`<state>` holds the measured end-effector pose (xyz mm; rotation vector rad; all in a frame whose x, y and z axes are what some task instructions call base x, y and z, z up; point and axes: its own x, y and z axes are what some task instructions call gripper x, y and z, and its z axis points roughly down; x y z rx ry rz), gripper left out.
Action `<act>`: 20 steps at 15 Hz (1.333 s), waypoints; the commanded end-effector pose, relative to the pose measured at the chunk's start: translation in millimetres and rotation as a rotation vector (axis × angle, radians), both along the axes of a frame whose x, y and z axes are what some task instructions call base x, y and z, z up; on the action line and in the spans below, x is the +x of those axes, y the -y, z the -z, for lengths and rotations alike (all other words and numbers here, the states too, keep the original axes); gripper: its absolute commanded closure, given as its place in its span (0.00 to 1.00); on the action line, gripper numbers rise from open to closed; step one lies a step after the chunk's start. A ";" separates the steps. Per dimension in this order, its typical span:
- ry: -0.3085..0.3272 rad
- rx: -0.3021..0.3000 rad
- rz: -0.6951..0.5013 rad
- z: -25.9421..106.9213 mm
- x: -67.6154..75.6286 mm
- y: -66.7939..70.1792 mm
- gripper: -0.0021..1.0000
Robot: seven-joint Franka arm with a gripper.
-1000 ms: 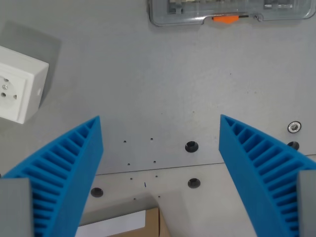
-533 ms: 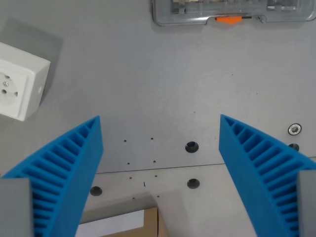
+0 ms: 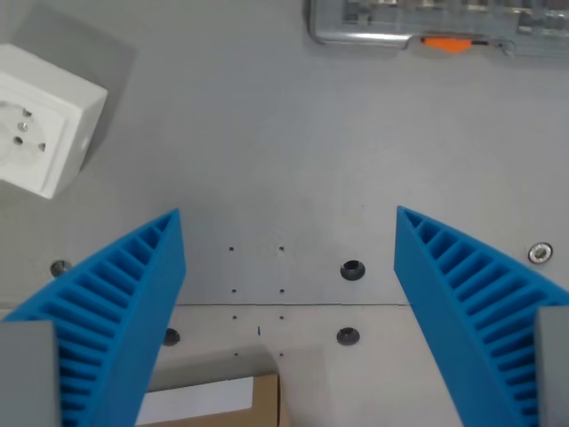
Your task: Move above the white socket
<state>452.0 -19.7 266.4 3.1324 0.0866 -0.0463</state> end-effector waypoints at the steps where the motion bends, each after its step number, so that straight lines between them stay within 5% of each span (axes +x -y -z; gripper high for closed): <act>1: 0.090 0.008 -0.263 11.5 -5.3 -11.4 0.00; 20: 0.105 -0.008 -0.849 67.2 -11.4 -96.8 0.00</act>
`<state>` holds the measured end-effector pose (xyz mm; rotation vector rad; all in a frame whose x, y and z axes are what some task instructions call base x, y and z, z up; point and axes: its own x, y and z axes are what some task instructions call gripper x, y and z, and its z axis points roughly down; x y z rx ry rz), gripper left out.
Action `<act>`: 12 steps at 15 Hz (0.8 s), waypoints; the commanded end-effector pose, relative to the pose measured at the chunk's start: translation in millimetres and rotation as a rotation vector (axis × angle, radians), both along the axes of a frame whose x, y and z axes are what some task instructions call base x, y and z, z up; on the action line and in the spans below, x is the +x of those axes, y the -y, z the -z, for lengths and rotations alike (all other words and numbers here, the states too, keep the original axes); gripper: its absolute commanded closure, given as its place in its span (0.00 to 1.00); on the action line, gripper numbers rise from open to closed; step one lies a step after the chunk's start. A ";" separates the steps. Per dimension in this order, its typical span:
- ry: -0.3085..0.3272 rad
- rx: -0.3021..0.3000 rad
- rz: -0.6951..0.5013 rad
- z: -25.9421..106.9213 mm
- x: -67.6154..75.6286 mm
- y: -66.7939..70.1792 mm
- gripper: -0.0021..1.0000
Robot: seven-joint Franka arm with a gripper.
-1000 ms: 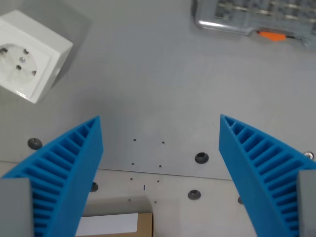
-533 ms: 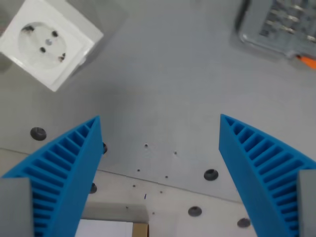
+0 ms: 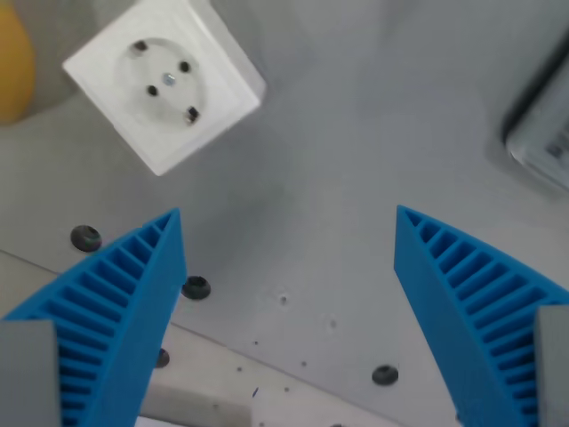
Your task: Move above the white socket
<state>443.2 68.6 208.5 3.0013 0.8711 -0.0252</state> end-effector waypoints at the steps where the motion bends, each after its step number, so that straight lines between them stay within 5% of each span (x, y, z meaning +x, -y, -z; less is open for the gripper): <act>1: 0.094 0.014 -0.365 12.2 -2.5 -13.1 0.00; 12: 0.086 0.001 -0.495 36.3 2.6 -51.0 0.00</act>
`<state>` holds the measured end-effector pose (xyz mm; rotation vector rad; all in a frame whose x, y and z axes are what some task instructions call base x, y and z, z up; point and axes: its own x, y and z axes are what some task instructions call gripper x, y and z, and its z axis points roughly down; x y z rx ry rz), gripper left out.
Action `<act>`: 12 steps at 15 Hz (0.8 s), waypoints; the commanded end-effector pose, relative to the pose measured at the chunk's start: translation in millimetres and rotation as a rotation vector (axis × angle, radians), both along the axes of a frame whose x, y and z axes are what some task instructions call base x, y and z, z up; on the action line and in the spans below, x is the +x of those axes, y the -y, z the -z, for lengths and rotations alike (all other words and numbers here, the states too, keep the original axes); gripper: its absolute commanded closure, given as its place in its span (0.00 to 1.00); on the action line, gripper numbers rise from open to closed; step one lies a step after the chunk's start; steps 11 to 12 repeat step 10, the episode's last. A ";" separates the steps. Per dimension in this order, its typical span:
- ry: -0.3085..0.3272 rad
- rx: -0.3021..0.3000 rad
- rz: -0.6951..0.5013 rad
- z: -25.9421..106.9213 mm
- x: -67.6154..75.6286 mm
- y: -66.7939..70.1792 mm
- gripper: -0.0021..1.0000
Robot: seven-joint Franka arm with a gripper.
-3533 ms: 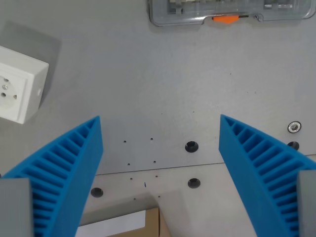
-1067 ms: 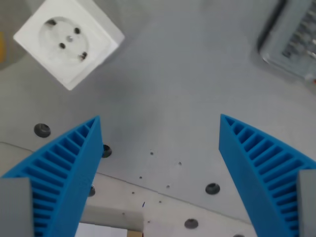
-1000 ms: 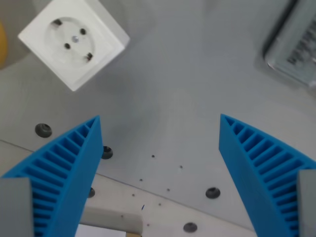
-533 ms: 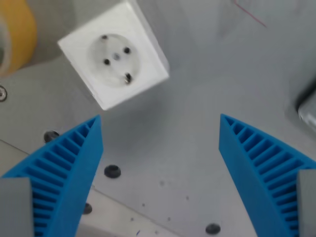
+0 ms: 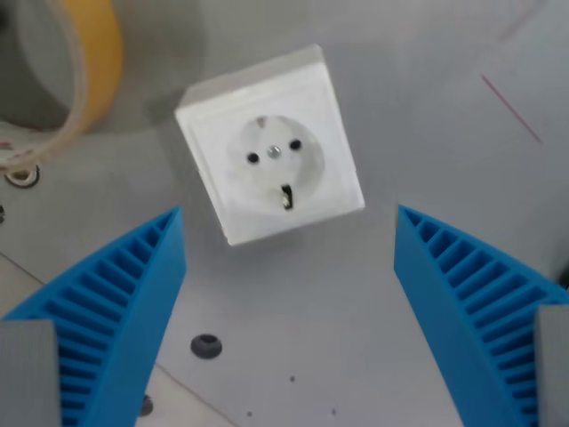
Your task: Move above the white socket
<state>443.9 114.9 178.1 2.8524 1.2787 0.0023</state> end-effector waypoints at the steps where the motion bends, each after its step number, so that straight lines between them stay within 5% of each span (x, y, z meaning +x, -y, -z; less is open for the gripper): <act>1: 0.068 0.000 -0.221 7.4 2.8 -6.9 0.00; 12: 0.037 -0.017 -0.180 14.9 10.4 -19.7 0.00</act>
